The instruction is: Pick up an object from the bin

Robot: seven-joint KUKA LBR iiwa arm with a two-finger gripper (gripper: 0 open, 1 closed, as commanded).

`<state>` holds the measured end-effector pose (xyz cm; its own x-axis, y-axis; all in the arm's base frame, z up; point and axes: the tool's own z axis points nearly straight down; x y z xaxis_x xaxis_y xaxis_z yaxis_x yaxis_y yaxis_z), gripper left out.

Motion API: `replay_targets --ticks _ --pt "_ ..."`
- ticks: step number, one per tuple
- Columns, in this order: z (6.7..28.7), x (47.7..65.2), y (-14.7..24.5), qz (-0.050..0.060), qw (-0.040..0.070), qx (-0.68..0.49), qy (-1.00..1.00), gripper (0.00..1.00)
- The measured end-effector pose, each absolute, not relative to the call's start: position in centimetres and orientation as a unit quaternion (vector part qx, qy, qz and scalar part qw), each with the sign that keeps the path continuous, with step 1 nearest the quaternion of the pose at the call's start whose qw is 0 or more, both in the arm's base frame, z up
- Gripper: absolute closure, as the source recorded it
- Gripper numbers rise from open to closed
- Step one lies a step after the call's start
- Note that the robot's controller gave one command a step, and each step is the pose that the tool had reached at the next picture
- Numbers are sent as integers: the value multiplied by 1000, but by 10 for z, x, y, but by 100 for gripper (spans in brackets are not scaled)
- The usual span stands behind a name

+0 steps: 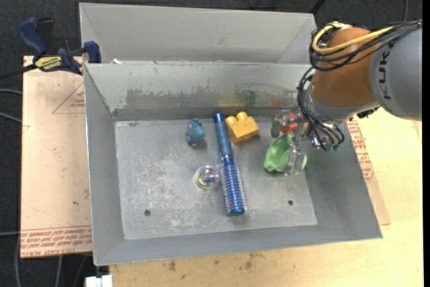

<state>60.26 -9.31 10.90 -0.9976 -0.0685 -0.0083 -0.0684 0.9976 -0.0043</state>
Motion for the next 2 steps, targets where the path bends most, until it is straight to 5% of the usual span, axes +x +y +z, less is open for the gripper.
replay_targets --ticks 1,2 --pt "68 581 -120 0 0 -48 999 0" --pt "71 583 -116 2 2 -49 999 100"
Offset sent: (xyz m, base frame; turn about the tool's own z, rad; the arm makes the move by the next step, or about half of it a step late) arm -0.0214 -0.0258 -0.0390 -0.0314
